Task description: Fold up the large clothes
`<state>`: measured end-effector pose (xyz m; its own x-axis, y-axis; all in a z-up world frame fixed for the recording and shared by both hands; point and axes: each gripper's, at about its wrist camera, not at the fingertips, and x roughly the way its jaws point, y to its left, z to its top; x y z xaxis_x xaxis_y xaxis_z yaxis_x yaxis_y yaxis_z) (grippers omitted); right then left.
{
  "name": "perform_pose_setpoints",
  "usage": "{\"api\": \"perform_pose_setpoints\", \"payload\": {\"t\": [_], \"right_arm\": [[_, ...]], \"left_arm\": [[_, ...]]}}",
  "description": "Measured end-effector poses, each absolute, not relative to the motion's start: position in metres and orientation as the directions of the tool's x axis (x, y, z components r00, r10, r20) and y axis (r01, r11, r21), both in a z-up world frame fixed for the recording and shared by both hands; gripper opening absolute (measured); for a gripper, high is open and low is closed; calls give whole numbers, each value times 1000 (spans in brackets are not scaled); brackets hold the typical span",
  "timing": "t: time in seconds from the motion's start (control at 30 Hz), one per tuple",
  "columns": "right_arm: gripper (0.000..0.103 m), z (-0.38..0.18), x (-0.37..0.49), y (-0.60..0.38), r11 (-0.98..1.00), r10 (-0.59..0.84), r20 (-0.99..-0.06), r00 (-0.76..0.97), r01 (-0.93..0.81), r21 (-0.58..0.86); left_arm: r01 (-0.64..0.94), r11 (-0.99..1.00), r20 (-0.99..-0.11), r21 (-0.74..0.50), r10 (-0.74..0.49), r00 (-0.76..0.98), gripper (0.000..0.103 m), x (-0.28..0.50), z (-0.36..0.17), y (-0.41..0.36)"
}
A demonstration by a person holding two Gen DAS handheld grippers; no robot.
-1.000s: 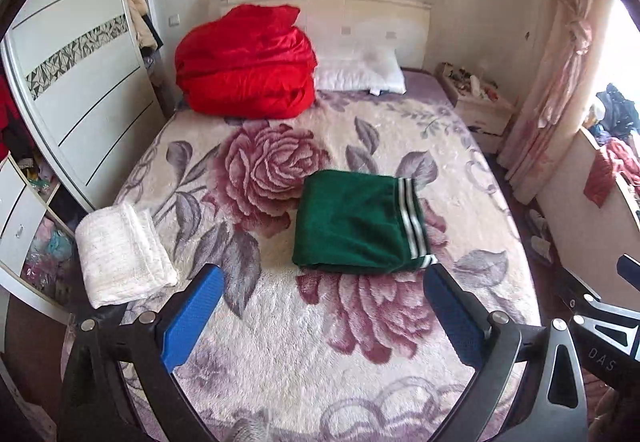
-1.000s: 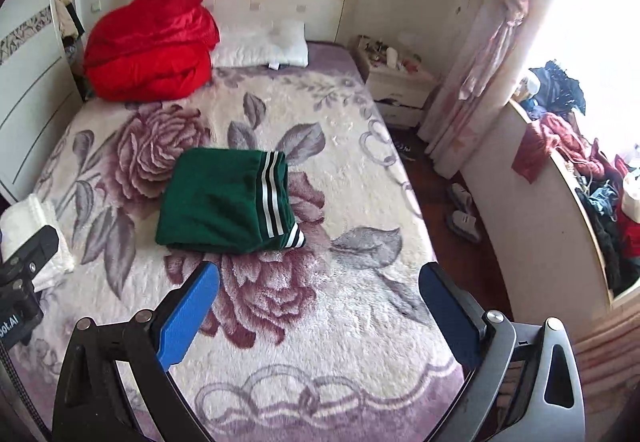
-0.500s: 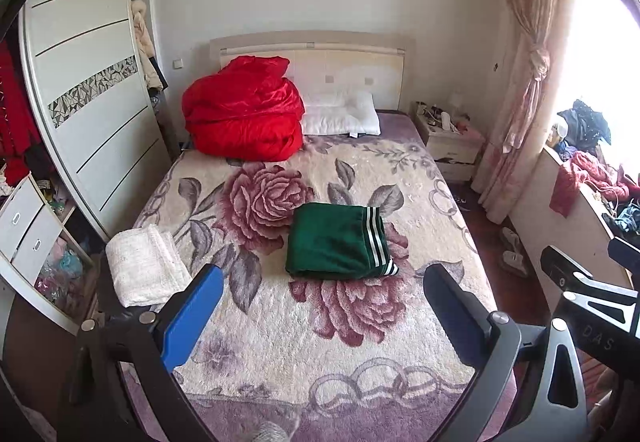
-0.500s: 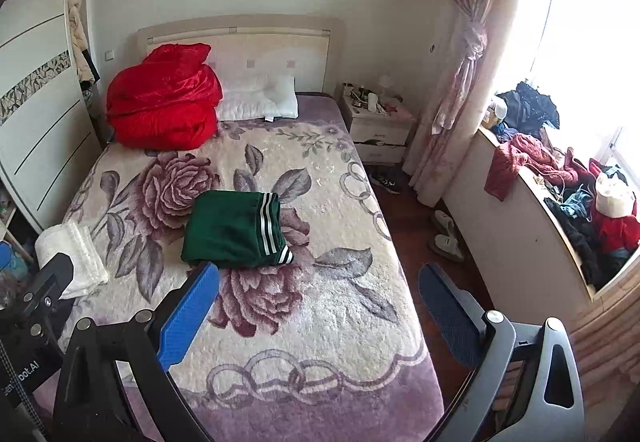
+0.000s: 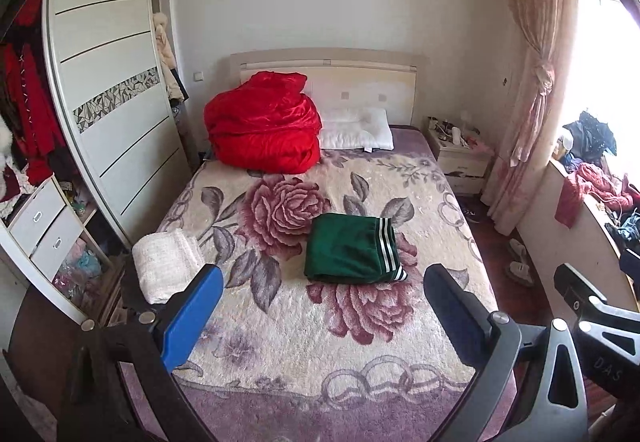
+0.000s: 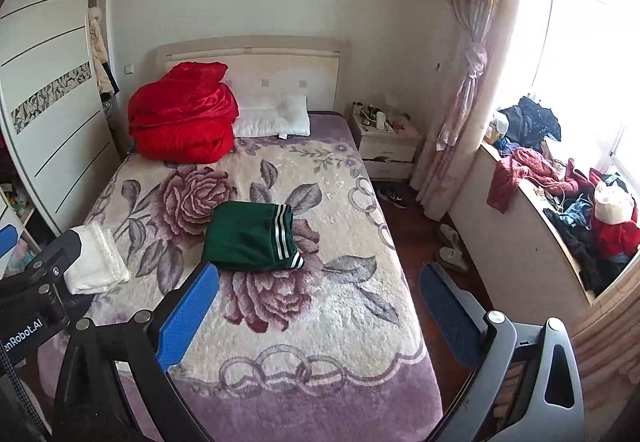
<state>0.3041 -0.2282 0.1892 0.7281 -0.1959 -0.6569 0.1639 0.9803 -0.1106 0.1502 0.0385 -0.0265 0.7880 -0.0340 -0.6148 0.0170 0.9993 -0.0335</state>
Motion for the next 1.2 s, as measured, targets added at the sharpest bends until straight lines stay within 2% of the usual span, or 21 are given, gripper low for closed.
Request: {"api": "perform_pose_setpoints", "payload": {"t": [0.37,1.2], "right_arm": [[102,216,285,-231,981,-192,-628,754,155,-113],[102,219,271,-230,982,-187,-626,757,156,-105]], "left_arm": [[14,999,-605,-40,-35,796,103,130,-21,37],[26,999,-587,-41,-45,808,103,118,-10,39]]}}
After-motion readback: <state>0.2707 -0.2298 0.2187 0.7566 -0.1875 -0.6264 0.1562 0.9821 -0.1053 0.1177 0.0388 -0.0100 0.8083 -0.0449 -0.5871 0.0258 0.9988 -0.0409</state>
